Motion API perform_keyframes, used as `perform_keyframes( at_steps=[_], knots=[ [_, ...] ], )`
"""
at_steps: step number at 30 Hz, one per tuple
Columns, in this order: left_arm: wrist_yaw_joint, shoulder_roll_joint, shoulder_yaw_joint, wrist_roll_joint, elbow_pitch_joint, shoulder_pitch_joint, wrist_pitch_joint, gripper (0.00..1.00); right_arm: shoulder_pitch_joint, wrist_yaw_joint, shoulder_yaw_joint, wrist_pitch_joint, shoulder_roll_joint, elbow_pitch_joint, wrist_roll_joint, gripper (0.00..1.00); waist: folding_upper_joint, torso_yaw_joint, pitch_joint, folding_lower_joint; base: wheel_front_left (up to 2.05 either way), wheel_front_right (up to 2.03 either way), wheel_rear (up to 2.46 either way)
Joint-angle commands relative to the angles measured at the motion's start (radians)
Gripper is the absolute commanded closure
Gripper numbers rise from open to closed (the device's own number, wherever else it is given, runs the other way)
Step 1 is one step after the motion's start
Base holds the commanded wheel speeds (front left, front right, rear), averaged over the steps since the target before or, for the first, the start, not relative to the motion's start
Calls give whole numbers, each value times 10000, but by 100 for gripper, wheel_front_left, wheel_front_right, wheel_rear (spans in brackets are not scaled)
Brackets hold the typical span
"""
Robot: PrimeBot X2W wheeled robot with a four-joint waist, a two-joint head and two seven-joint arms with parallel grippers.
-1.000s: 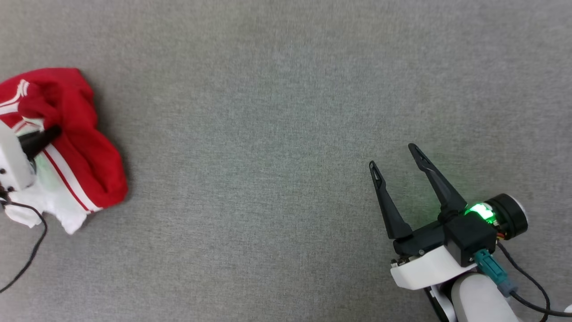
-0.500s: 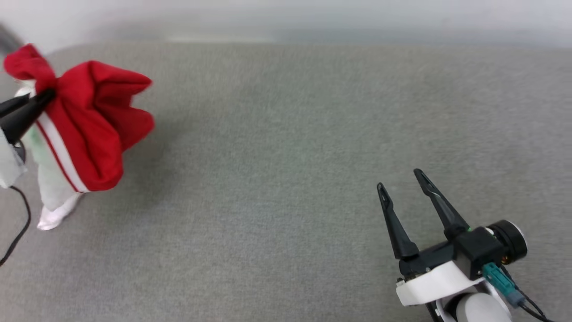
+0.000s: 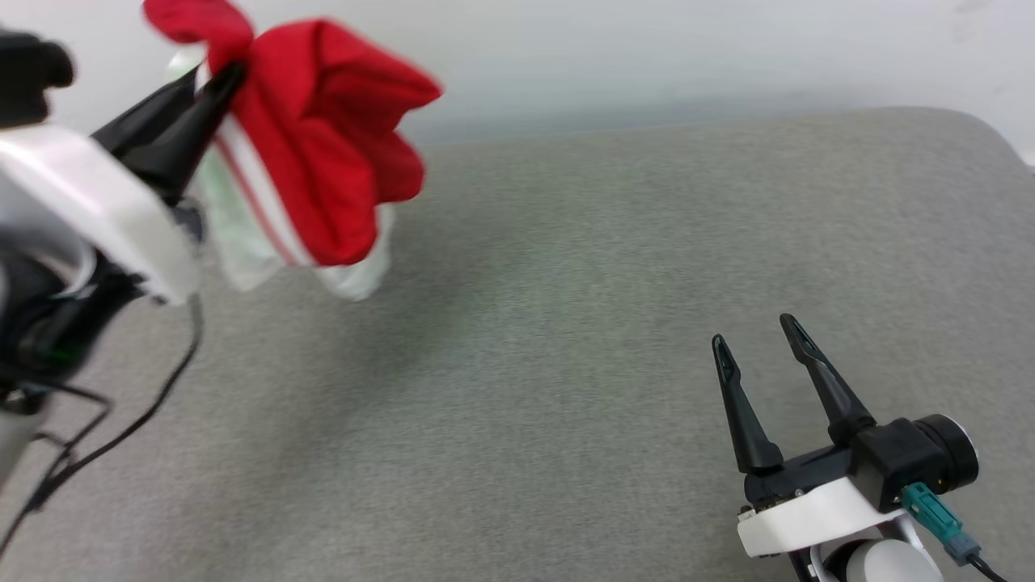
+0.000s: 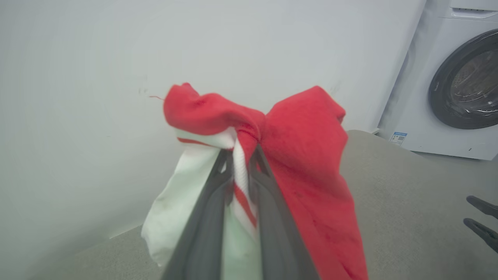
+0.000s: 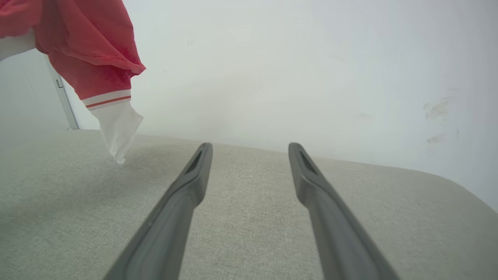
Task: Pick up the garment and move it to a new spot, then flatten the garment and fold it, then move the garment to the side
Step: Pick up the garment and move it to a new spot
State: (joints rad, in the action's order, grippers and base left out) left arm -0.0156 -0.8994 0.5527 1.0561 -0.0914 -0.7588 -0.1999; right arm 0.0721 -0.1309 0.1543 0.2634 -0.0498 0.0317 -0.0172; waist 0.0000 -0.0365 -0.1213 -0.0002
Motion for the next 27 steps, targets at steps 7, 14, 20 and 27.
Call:
perform_keyframes(
  at_steps=[7, 14, 20, 27],
  knots=[
    [-784, 1681, 1308, -1638, 140, -708, 181, 100, -2, 3, -101, 19, -7, -168, -97, 0, 0, -1119, -231, 2, 0, 0, 0],
    [-802, 3355, 2733, -2046, 623, -173, 189, 100, 194, 3, -612, 21, -1, -411, -352, 0, 0, -1638, -655, 2, 0, 0, 0],
    [-658, 5283, 4080, -2526, 2177, 85, 428, 100, 508, 3, -1326, 21, 0, -548, -559, 0, 0, -1982, -1055, 2, 0, 0, 0],
    [-344, 6899, 4826, -2997, 4141, -149, 1236, 0, 642, 3, -1533, 21, -1, -472, -822, 0, 0, -2098, -1196, 2, 0, 0, 0]
  ],
)
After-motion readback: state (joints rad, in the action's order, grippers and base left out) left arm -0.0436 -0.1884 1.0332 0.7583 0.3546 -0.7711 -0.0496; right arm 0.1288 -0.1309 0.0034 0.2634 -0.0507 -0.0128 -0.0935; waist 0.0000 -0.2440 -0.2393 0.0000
